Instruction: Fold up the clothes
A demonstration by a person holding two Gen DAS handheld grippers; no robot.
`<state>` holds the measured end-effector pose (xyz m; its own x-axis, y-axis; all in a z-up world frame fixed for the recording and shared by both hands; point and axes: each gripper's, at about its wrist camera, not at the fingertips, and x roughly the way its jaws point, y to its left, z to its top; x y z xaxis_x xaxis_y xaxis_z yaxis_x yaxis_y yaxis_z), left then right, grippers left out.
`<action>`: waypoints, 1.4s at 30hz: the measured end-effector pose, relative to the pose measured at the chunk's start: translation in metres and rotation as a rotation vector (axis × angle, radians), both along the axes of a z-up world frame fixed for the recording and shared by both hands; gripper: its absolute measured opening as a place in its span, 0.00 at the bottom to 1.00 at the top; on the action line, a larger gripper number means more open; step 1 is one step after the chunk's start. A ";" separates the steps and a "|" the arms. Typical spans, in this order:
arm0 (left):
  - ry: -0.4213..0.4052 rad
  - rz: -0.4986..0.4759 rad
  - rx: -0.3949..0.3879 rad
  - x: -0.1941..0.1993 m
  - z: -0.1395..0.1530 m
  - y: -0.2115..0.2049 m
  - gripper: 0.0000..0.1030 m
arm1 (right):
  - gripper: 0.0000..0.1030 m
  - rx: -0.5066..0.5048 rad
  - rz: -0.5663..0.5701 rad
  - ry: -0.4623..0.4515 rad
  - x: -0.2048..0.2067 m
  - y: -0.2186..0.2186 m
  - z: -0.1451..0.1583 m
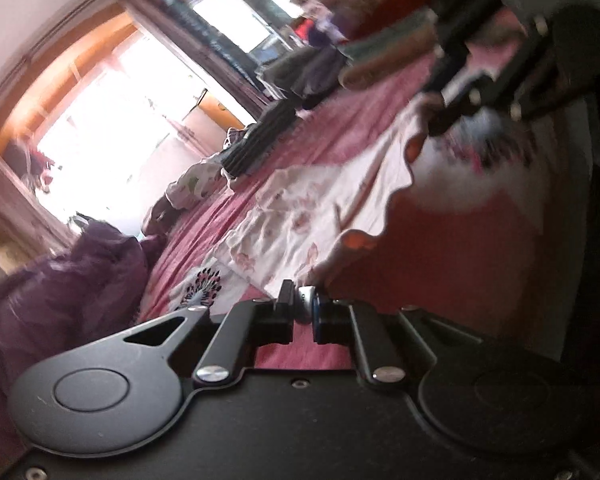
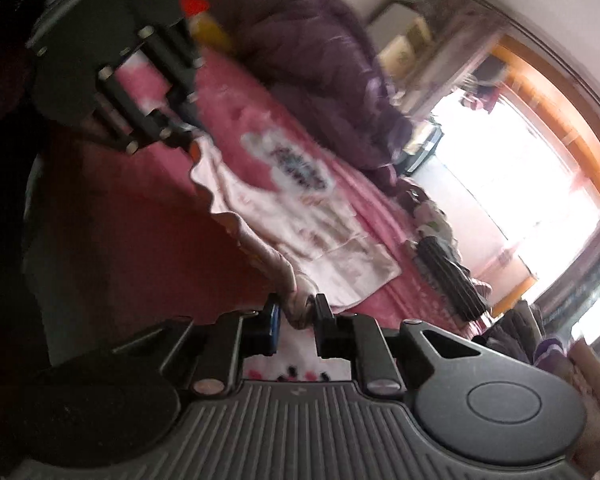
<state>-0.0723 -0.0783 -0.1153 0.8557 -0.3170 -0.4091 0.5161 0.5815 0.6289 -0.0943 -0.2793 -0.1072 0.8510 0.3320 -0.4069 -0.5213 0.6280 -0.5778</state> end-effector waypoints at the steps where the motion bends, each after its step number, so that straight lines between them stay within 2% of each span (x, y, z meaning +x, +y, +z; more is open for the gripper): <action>1: 0.018 0.002 -0.028 0.004 0.007 0.001 0.07 | 0.18 0.030 -0.010 0.004 0.004 -0.002 0.005; 7: 0.113 0.013 -0.139 0.048 0.032 0.006 0.07 | 0.18 0.191 -0.043 0.040 0.040 -0.015 0.030; 12: 0.250 0.022 -0.295 0.109 0.042 0.017 0.07 | 0.18 0.323 -0.073 0.123 0.093 -0.024 0.038; 16: 0.424 0.061 -0.479 0.167 0.033 0.032 0.07 | 0.18 0.477 -0.113 0.243 0.146 -0.035 0.030; 19: 0.550 0.129 -0.729 0.194 0.012 0.058 0.08 | 0.23 0.671 -0.183 0.365 0.180 -0.057 0.013; 20: 0.600 0.143 -0.811 0.199 0.005 0.066 0.12 | 0.24 0.750 -0.201 0.419 0.188 -0.067 0.006; 21: 0.635 0.167 -0.871 0.202 -0.001 0.074 0.17 | 0.24 0.830 -0.218 0.475 0.195 -0.077 -0.002; 22: 0.658 0.188 -0.898 0.205 -0.004 0.079 0.17 | 0.26 0.868 -0.231 0.503 0.198 -0.082 -0.007; 24: 0.684 0.172 -0.915 0.204 -0.004 0.082 0.18 | 0.32 0.910 -0.248 0.533 0.202 -0.088 -0.013; 26: 0.709 0.149 -0.935 0.200 -0.003 0.084 0.25 | 0.46 0.937 -0.247 0.537 0.198 -0.089 -0.014; 28: 0.734 0.136 -0.951 0.198 -0.004 0.085 0.29 | 0.54 0.969 -0.251 0.545 0.193 -0.092 -0.015; 30: 0.754 0.131 -0.948 0.199 -0.006 0.083 0.29 | 0.54 0.994 -0.247 0.568 0.189 -0.094 -0.017; 33: 0.776 0.145 -0.928 0.203 -0.012 0.078 0.31 | 0.54 0.936 -0.243 0.583 0.189 -0.086 -0.022; 34: 0.782 0.150 -0.926 0.204 -0.015 0.076 0.31 | 0.51 0.921 -0.237 0.592 0.188 -0.083 -0.024; 35: 0.784 0.148 -0.926 0.204 -0.016 0.074 0.31 | 0.37 0.912 -0.228 0.599 0.189 -0.080 -0.026; 36: 0.777 0.145 -0.924 0.204 -0.016 0.071 0.25 | 0.25 0.909 -0.217 0.607 0.188 -0.078 -0.027; 37: 0.765 0.146 -0.919 0.204 -0.016 0.069 0.17 | 0.09 0.903 -0.212 0.607 0.189 -0.076 -0.026; 38: 0.743 0.151 -0.914 0.203 -0.013 0.068 0.06 | 0.09 0.899 -0.212 0.593 0.188 -0.075 -0.025; 42: 0.650 0.151 -0.971 0.206 0.005 0.076 0.04 | 0.06 0.959 -0.196 0.480 0.186 -0.083 -0.007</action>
